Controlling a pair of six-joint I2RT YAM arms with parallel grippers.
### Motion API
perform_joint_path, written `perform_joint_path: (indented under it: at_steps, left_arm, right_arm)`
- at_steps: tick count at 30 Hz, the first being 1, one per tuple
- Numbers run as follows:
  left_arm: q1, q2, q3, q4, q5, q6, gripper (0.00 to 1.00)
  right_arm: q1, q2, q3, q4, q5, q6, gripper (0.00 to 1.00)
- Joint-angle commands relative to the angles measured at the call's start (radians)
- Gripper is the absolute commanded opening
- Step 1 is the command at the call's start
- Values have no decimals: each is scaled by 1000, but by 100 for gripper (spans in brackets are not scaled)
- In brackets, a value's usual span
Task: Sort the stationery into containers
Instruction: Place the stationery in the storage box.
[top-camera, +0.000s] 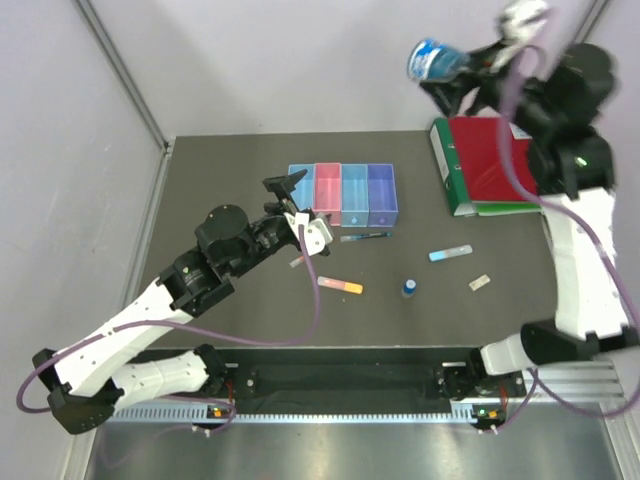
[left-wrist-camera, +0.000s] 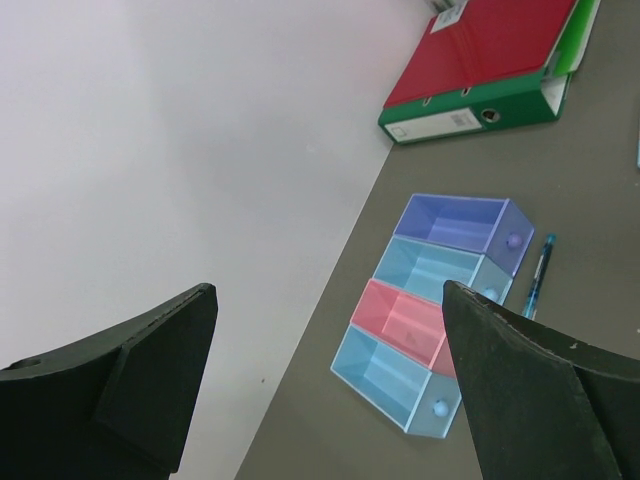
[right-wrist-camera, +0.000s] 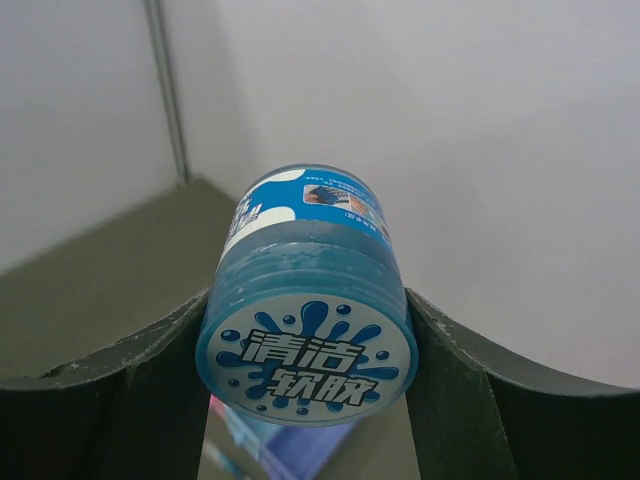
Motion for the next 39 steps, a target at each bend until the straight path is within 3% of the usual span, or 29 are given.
perform_joint_path:
  at_steps: [1,5,14,20,30,39]
  left_arm:
    - [-3,-54,-44,15,-98,12,99]
    - [-2,-76,-67,8,-184,3,99]
    - [3,-165,-159,-34,-302,-6,99]
    - [6,-234,-193,-81,-309,-35,99]
    - [6,-257,-174,-137,-249,-35,99]
    - [6,-255,-185,-105,-237,-31,99]
  right_arm:
    - [51,150,-13,-464,231,-275,0]
    - [124,158,-80,-498,309,-348,0]
    - [255,337,46,-559,450,-474,0]
    - [282,454,55,-464,479,-455,1]
    - [299,718,230,-407,492,-437,3]
    - [318,765,153,-364,475,-466,0]
